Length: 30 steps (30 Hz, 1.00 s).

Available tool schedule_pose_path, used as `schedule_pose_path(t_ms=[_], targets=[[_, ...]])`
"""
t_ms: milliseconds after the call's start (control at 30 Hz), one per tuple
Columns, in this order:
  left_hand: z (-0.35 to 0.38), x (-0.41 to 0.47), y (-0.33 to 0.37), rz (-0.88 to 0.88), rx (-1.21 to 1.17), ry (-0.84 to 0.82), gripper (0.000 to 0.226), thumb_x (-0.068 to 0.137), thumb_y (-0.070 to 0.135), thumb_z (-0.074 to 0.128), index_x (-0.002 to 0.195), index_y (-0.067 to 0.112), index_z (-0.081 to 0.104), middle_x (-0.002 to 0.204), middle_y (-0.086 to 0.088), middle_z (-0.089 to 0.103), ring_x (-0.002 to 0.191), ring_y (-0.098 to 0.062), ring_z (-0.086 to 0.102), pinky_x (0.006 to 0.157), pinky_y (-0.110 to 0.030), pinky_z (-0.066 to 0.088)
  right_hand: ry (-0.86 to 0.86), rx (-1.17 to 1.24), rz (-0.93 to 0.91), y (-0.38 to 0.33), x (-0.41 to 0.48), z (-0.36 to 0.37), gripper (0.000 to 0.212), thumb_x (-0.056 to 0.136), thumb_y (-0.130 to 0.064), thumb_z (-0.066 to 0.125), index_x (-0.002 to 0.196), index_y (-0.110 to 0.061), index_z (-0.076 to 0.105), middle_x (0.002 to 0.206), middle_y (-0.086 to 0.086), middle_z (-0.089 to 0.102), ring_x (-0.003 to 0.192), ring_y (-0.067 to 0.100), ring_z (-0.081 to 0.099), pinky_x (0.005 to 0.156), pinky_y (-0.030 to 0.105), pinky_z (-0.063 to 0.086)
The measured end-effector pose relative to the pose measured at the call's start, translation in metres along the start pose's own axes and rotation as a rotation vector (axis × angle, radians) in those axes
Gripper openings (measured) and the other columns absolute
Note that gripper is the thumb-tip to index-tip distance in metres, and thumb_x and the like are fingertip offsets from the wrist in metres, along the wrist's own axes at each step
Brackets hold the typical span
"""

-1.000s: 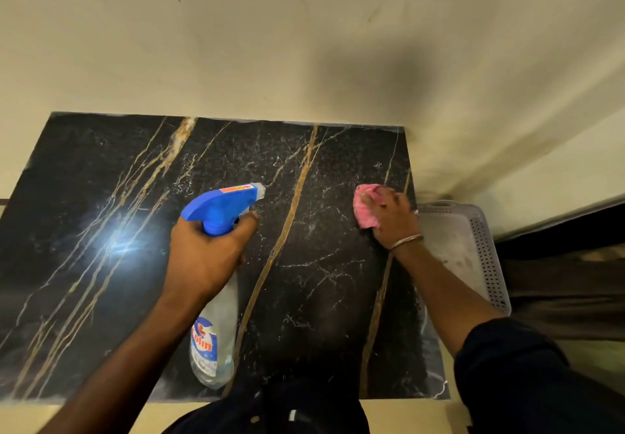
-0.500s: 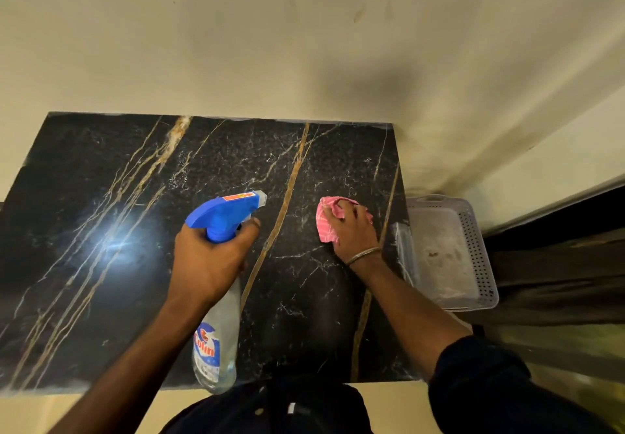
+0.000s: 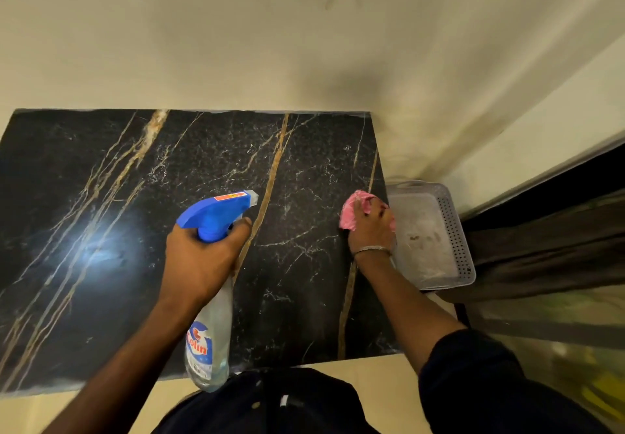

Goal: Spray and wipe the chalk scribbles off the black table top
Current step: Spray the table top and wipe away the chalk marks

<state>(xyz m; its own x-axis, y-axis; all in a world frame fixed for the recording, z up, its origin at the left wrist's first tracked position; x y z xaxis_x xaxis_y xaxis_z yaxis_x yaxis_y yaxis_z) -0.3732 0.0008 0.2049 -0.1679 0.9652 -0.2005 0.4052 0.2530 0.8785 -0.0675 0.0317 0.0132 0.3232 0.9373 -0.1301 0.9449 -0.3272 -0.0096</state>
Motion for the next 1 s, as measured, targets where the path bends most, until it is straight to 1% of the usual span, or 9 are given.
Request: schedule_pose_path(t_ms=[100,200,333,500,600,733,833,900,1000], targets=[[0.004,-0.003,0.001,0.001,-0.013,-0.026,0.035,0.088,0.018,0.070,0.064,-0.001,0.054,0.051,-0.019,0.055,0.041,-0.013,0.051,0.044,-0.016,0.043,-0.048,-0.024,-0.237,-0.026,-0.024,0.014,0.071,0.065,-0.016,0.072,0.133,-0.020,0.055,0.131,0.020,0.052,0.106,0.044,0.052,0.083,0.048,0.051],[0.008,-0.008,0.004,0.008,-0.026,-0.049,0.031,0.089,0.017,0.070,0.064,0.005,0.055,0.045,-0.009,0.054,0.038,-0.008,0.051,0.042,-0.013,0.042,-0.023,-0.073,-0.391,-0.014,-0.032,0.019,0.070,0.067,-0.021,0.071,0.135,-0.021,0.055,0.132,0.018,0.053,0.105,0.043,0.052,0.080,0.051,0.054],[0.010,-0.013,0.009,0.044,-0.023,-0.068,0.029,0.089,0.016,0.070,0.065,0.008,0.055,0.047,-0.010,0.054,0.038,-0.007,0.050,0.042,-0.012,0.041,-0.014,-0.009,-0.118,0.045,-0.026,0.008,0.073,0.074,-0.020,0.071,0.142,-0.026,0.046,0.141,0.016,0.043,0.111,0.040,0.046,0.083,0.045,0.050],[0.008,-0.019,0.009,0.059,-0.020,-0.090,0.027,0.089,0.017,0.069,0.069,0.005,0.057,0.051,-0.015,0.056,0.038,-0.008,0.049,0.042,-0.013,0.042,0.002,0.089,0.274,0.063,-0.030,0.001,0.068,0.080,-0.026,0.067,0.142,-0.026,0.038,0.143,0.016,0.034,0.118,0.041,0.038,0.094,0.050,0.044],[0.008,-0.023,0.005,0.048,-0.016,-0.091,0.027,0.089,0.017,0.070,0.068,0.006,0.057,0.050,-0.012,0.055,0.038,-0.007,0.050,0.043,-0.012,0.042,0.036,0.047,0.174,0.025,-0.046,0.004,0.068,0.079,-0.023,0.065,0.142,-0.023,0.039,0.141,0.019,0.037,0.120,0.043,0.039,0.092,0.050,0.044],[0.007,-0.026,0.000,0.038,-0.006,-0.093,0.028,0.089,0.018,0.070,0.068,0.005,0.057,0.048,-0.009,0.056,0.038,-0.006,0.052,0.043,-0.011,0.042,0.033,0.032,-0.156,-0.031,-0.073,0.018,0.069,0.064,-0.018,0.074,0.131,-0.021,0.057,0.129,0.019,0.054,0.106,0.043,0.053,0.084,0.051,0.050],[0.008,-0.028,0.001,0.048,-0.004,-0.114,0.024,0.090,0.017,0.069,0.071,0.006,0.059,0.049,-0.008,0.057,0.040,-0.005,0.054,0.044,-0.009,0.043,0.056,-0.031,-0.338,-0.029,-0.085,0.022,0.069,0.064,-0.019,0.075,0.131,-0.021,0.058,0.128,0.018,0.056,0.106,0.042,0.055,0.082,0.051,0.053],[0.008,-0.029,0.001,0.058,-0.007,-0.118,0.022,0.090,0.016,0.069,0.072,0.007,0.059,0.050,-0.008,0.057,0.041,-0.006,0.054,0.044,-0.009,0.043,0.058,-0.044,-0.304,-0.004,-0.082,0.021,0.073,0.066,-0.022,0.075,0.136,-0.021,0.053,0.132,0.019,0.053,0.106,0.042,0.054,0.078,0.049,0.054],[0.009,-0.029,0.002,0.067,-0.014,-0.106,0.023,0.089,0.016,0.070,0.071,0.008,0.058,0.050,-0.008,0.055,0.040,-0.006,0.052,0.042,-0.010,0.041,0.055,-0.021,-0.055,0.046,-0.076,0.015,0.068,0.072,-0.019,0.069,0.137,-0.022,0.049,0.131,0.020,0.050,0.103,0.042,0.050,0.081,0.049,0.050]])
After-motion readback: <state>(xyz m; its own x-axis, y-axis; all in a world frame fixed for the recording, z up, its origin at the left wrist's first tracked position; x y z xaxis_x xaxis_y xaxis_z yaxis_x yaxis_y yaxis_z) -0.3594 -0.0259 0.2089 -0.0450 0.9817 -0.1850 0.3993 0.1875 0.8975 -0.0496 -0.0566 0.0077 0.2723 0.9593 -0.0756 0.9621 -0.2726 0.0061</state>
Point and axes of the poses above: each hand's wrist, its own x-axis towards the middle knuckle, its own z-axis out of the palm, y = z × x, the point moved 7 cm from there along x, towards the middle knuckle
